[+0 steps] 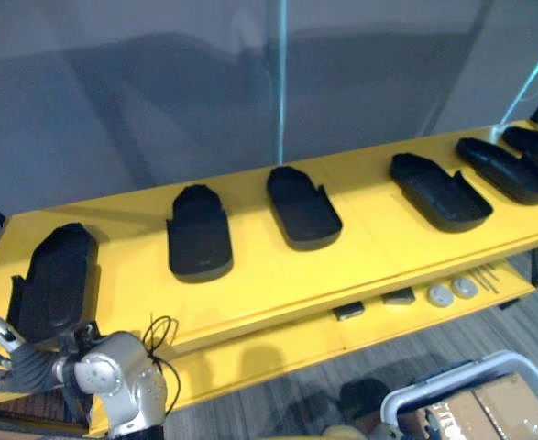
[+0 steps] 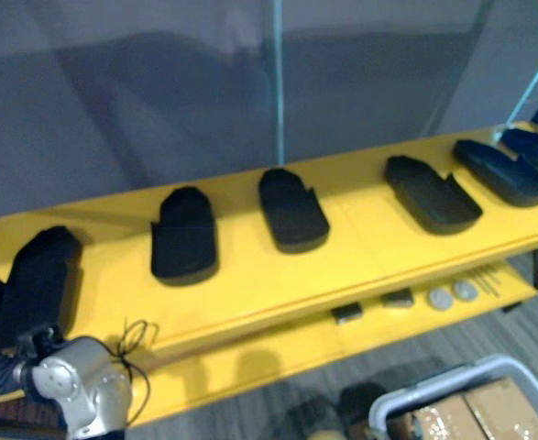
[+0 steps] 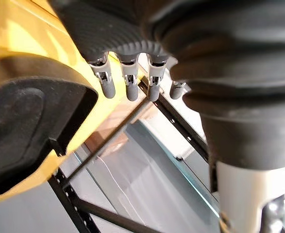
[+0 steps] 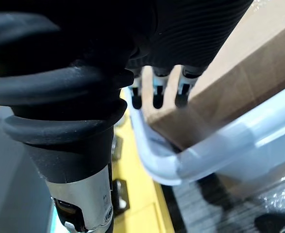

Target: Walk over and take plastic housings, then place them on the shelf

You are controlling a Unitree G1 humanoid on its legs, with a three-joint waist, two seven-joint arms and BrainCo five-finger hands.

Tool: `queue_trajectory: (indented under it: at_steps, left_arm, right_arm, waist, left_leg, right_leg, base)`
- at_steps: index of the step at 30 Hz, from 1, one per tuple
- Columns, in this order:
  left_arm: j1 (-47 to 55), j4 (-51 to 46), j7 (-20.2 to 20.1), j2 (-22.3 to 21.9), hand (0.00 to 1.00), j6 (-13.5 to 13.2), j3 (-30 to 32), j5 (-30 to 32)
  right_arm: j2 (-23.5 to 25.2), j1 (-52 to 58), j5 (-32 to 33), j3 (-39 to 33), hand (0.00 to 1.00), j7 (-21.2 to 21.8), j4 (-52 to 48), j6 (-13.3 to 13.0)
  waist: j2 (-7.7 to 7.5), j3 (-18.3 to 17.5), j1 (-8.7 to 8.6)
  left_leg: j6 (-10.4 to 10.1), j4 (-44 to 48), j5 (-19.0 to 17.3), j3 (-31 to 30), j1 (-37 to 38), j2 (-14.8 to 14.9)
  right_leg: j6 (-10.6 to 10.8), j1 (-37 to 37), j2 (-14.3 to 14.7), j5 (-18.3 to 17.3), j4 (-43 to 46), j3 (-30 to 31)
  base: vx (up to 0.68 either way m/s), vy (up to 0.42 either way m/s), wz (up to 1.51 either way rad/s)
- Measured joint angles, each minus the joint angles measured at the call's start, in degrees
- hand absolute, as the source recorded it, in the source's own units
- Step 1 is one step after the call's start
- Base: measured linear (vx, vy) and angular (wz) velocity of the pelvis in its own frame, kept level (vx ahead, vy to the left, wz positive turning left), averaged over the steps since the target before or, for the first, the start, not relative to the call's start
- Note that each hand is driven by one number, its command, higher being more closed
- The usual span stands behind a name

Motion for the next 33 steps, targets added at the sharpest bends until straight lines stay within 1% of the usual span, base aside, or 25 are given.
queue_trajectory:
  at_steps: [3,5,9,13,22,27,30,33]
  left_arm:
    - [-0.1,0.27,0.15,0.51,0.0,-0.77,1.35,-0.17]
    - [-0.15,1.06,0.71,1.46,0.0,-0.81,1.37,-0.17]
    - [-0.63,1.61,3.33,1.99,0.0,-1.87,1.53,-0.19]
    - [-0.65,3.11,5.29,1.99,0.0,-1.94,1.55,-0.2]
    - [-0.65,4.61,10.93,1.99,0.0,-3.12,2.08,-0.11]
    - [-0.65,4.64,11.02,1.99,0.0,-3.06,2.37,-0.19]
    - [-0.66,5.07,10.43,1.99,0.0,-2.8,3.54,-0.26]
    - [-0.65,6.21,9.3,2.0,0.0,-1.07,3.87,-0.17]
  right_arm:
    - [-0.03,-0.01,-0.01,0.78,0.0,0.01,0.0,0.0]
    - [-0.03,-0.04,-0.12,1.04,0.0,0.01,0.0,0.0]
    - [-0.03,-0.34,-0.96,1.21,0.0,0.03,0.0,0.02]
    - [-0.04,-0.31,-0.94,1.51,0.0,0.12,0.02,1.11]
    - [-0.04,-0.24,-0.95,1.74,0.0,1.1,0.34,1.16]
    - [-0.05,-0.27,-0.96,2.17,0.0,1.1,1.13,1.16]
    - [-0.06,-0.27,-0.96,2.26,0.0,1.1,1.12,1.16]
    - [-0.08,-0.28,-0.96,2.3,0.0,1.13,1.12,1.16]
  waist:
    - [-0.38,-0.3,0.0]
    - [-0.46,-0.35,0.03]
    - [-0.55,-0.4,0.08]
    - [-0.75,-0.35,0.07]
    - [-0.83,-0.38,0.07]
    - [-0.82,-0.37,0.08]
    - [-0.81,-0.36,0.05]
    - [-0.8,-0.36,0.08]
  left_leg:
    - [0.0,-0.01,0.0,-0.08,0.03,-0.02]
    - [0.01,-0.04,0.0,-0.17,0.04,-0.1]
    - [0.06,-0.12,0.04,-0.59,0.06,-0.32]
    - [0.06,-0.32,0.04,-0.99,0.85,-0.31]
    - [0.11,-0.78,0.36,-1.08,0.87,-0.33]
    - [0.11,-0.87,0.38,-1.09,0.88,-0.34]
    - [0.11,-0.86,0.38,-1.07,0.9,-0.33]
    - [0.11,-0.73,0.38,-0.99,0.92,-0.32]
  right_leg:
    - [0.05,0.24,0.0,0.11,-0.3,-0.13]
    - [0.09,0.43,-0.03,0.23,-0.6,-0.16]
    - [0.15,0.61,-0.2,0.31,-0.79,-0.26]
    - [0.12,1.56,-0.18,0.29,-1.1,-0.9]
    - [0.1,1.48,-0.19,0.26,-1.01,-0.94]
    - [0.1,1.51,-0.17,0.26,-1.01,-0.86]
    - [0.09,1.52,-0.17,0.26,-0.97,-0.83]
    - [0.07,1.53,-0.17,0.24,-0.78,-0.72]
  base:
    - [0.0,0.0,0.0]
    - [0.0,0.0,0.0]
    - [0.0,0.001,0.01]
    - [0.0,-0.002,0.04]
    - [0.0,0.0,0.0]
    - [0.0,0.0,0.0]
    - [0.0,0.0,0.0]
    - [0.0,0.0,0.0]
